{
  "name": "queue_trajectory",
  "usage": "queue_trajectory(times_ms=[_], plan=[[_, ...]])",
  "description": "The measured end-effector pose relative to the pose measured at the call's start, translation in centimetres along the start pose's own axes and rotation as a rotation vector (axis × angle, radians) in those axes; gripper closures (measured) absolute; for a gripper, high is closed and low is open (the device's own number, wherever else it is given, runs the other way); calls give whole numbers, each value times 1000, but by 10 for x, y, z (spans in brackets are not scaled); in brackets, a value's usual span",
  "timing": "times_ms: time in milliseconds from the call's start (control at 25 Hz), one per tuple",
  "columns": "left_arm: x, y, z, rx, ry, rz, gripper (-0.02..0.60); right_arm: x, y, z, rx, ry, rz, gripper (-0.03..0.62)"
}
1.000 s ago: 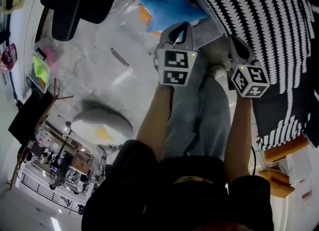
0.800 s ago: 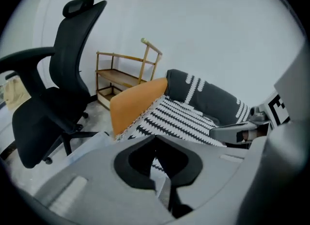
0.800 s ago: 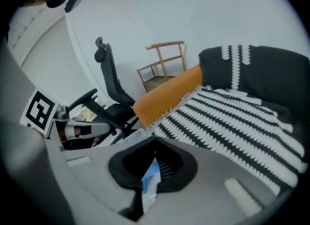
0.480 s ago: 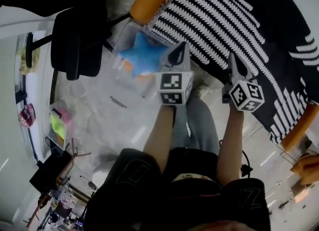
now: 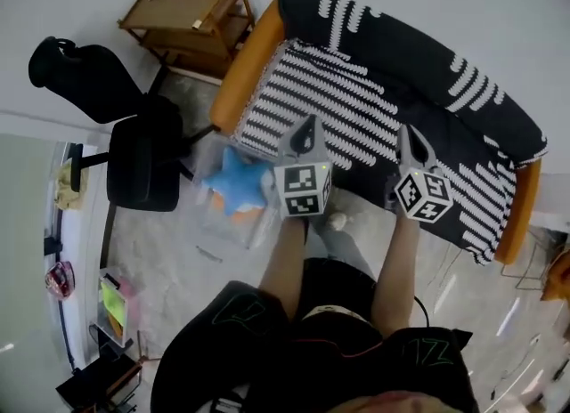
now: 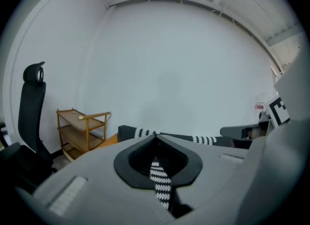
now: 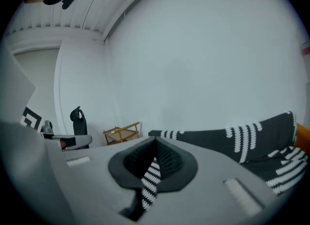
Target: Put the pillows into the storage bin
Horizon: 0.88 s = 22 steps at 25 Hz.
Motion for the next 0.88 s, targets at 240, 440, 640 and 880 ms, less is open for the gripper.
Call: queue_trajectory(times_ms=[240,440,640,880], plan=[[-2,-44,45,-122,74,98,571,42,-60,16,75,20,116,591],[-12,-82,69,-164,125,187,571,55,-94,32,131,73,172,591],[-20,-112,85,-176,178,250,571,59,-119,37,166,124,215,591],[-33,-130,93,-168,221,291,571,55,-136,39,212,159,228,591]])
Point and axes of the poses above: the fingertips, and each gripper's own axes: x backward along the fingers, z to its right, y out of its underside, the point moved 7 cm from there along x, backward along the fingers, and after that the axes turned 6 degrees about -y, right-handed, at the moved point
